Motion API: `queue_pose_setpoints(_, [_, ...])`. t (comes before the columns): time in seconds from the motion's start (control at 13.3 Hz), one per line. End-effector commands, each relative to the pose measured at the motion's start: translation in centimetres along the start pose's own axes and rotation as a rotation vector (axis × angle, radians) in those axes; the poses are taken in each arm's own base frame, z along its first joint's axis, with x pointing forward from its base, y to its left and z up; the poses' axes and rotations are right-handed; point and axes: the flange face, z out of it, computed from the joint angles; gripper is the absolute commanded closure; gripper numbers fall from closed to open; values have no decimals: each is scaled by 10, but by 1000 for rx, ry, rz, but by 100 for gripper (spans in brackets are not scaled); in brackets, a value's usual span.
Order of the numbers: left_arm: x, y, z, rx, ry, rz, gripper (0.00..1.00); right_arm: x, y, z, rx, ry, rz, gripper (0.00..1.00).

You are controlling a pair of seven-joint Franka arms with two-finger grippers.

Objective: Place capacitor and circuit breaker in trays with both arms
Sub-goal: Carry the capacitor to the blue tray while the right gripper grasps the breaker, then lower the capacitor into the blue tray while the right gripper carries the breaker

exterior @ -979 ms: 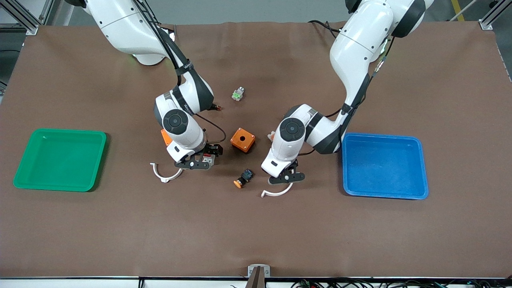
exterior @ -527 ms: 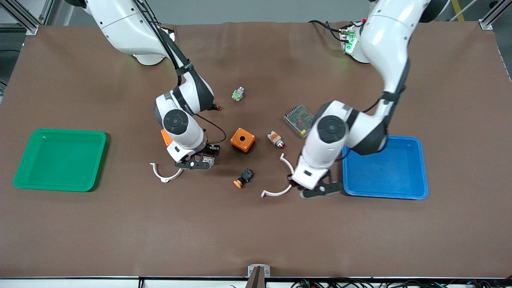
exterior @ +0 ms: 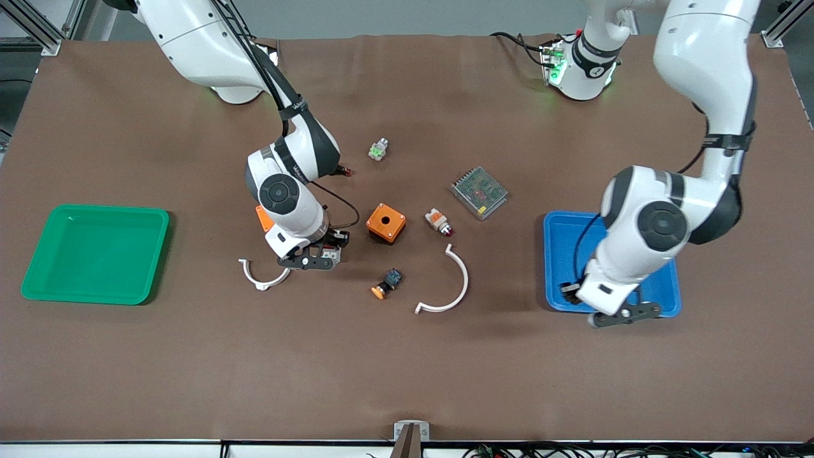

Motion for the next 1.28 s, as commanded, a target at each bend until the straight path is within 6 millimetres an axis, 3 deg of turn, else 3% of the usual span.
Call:
queue_pose_setpoints(0.0, [-15,-60,30,4,4,30,95,8,9,-31,8,-10,19,85])
queue_pose_setpoints(0.15, [-26,-90,62,-9,22,17,94,12,21,-67,-14,-51,33,85])
queue_pose_setpoints(0.3, [-36,-116,81,-15,33,32,94,21,38,-108,-23,-72,41,85])
queue_pose_setpoints(0.53, [-48,-126,92,-9,2,35,93,39,81,-152,-41,-130,41,88])
queue_pose_setpoints(0.75, [-58,-125,90,-7,-8,39,92,60,149,-180,-38,-162,-10,87])
queue_pose_setpoints(1.05, [-71,-122,92,-7,-27,45,91,86,272,-184,6,-187,-110,89])
queue_pose_setpoints(1.21, [-75,-117,94,-11,-32,54,86,92,336,-182,30,-179,-146,92])
